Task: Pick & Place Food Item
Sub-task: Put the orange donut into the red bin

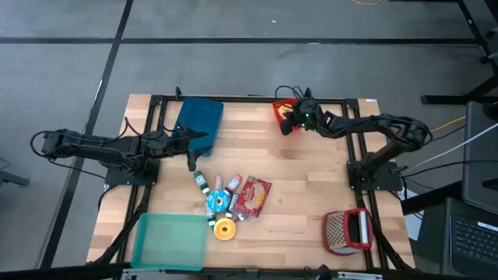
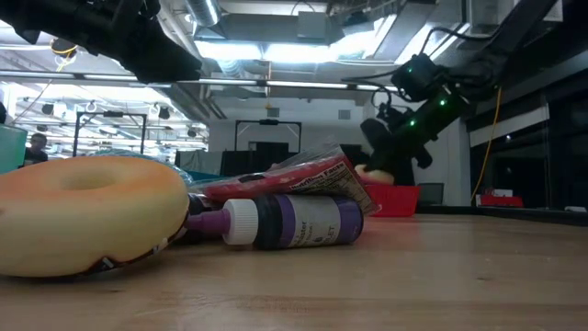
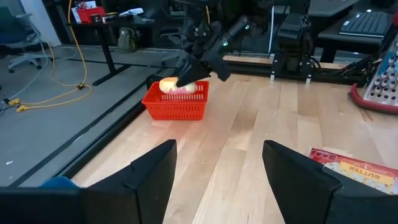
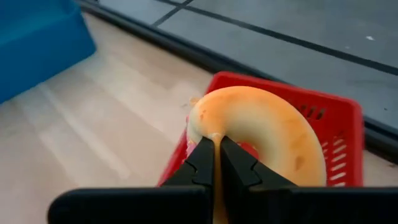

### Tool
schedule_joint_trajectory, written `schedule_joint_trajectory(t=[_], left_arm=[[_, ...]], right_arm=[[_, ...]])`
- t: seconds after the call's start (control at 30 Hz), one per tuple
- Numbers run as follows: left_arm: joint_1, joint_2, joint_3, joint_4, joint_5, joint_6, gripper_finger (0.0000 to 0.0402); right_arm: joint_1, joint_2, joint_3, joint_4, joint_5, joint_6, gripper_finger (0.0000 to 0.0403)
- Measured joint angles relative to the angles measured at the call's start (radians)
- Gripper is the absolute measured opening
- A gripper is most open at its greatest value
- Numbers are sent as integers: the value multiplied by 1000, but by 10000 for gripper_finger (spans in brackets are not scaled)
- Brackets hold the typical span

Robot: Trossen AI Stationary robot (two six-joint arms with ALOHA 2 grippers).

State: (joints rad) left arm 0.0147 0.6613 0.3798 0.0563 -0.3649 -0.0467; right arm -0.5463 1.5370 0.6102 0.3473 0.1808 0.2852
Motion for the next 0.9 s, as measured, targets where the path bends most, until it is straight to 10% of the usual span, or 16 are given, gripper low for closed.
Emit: schedule_joint_trajectory(t=[0.9], left_arm=[[0, 0, 0, 0, 0, -5, 235]], right_arm=[[-31, 99, 0, 20, -14, 46, 28]])
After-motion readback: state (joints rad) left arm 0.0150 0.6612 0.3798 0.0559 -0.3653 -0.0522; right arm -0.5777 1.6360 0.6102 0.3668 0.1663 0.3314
